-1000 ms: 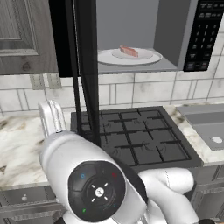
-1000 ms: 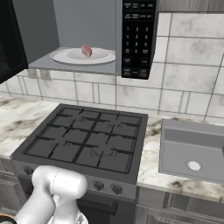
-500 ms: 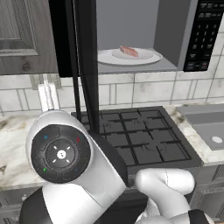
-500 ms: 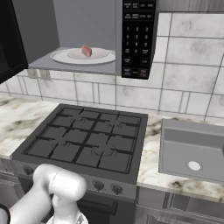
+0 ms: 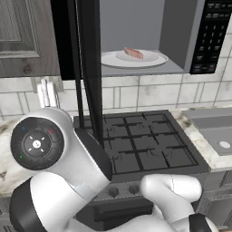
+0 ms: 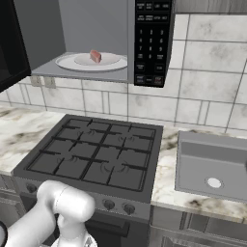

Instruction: Transport the steak from the fridge to the microwave and turn on the microwave.

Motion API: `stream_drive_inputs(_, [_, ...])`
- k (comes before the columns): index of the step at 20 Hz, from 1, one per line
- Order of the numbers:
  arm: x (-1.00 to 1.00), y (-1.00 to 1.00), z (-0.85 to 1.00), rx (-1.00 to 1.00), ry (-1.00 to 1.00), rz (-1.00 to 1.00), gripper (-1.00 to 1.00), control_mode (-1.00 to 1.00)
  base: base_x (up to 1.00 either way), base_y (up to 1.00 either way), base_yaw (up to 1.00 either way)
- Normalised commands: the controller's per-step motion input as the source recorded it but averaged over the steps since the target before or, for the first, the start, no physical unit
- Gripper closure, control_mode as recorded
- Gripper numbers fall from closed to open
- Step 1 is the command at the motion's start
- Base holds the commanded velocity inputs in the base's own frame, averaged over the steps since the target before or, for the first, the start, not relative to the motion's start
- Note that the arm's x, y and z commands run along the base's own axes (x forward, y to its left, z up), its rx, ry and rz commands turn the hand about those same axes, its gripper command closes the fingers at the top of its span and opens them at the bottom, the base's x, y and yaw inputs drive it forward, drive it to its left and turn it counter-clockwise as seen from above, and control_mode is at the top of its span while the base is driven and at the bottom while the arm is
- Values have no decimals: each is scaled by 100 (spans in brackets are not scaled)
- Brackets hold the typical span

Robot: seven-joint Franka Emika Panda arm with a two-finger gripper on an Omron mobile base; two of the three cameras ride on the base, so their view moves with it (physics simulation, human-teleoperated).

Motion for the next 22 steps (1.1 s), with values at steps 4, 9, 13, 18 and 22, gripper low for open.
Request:
stream_drive_inputs(4, [0,-31,-8,0,0,-17,-100,-100,0,0,0])
stream_drive_inputs(9, [-1,-40,-2,0,0,-22,-100,-100,0,0,0])
stream_drive_inputs(13, [-5,-42,0,0,0,-26,-100,-100,0,0,0])
stream_drive_inputs(18, [-5,-45,0,0,0,-28,-100,-100,0,0,0])
stream_drive_inputs(22, [-1,-50,2,0,0,-28,-100,-100,0,0,0])
